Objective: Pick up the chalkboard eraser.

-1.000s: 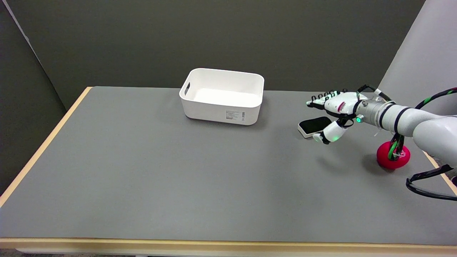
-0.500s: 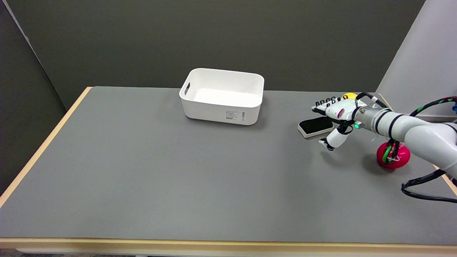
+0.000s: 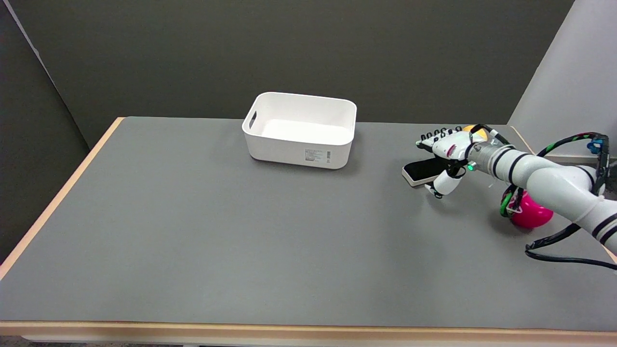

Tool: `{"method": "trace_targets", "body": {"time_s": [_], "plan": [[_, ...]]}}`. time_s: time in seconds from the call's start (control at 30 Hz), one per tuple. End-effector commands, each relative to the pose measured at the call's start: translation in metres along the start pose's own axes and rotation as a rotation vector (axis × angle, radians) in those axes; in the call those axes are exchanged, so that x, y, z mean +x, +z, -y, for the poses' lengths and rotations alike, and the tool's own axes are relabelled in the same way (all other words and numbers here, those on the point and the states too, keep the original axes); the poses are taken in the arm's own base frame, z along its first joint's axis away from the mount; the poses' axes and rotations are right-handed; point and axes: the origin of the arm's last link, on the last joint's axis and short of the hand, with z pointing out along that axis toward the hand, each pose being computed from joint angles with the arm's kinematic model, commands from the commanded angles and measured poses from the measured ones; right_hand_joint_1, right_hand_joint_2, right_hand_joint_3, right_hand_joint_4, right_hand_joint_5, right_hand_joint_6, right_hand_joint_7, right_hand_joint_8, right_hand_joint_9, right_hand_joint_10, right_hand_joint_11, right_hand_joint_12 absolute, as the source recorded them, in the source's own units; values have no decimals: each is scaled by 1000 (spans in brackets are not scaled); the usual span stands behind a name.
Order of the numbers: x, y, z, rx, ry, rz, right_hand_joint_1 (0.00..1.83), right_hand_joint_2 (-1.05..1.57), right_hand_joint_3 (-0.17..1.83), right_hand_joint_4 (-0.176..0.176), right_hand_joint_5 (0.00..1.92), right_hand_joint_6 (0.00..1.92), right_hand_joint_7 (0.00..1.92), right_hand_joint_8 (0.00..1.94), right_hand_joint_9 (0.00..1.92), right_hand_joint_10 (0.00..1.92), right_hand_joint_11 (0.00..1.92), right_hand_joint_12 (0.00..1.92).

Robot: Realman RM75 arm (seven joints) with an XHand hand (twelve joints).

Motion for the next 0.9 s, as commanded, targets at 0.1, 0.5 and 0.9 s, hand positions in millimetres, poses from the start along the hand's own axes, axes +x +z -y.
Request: {"method": "trace_targets", "body": {"time_s": [0.1,0.5,0.9], "plan": [[-10,22,1,-17,-10,27,648,630,977,-86,84,356,201,351,135,620,0,1005],[-24,25,1,-31,13,41,704,654,919,-86,123,354,243,330,161,612,-1,1054],[-11,24,3,-44,53,-45,823,946,641,16,546,1259,688,1058,564,1085,198,1242]]}}
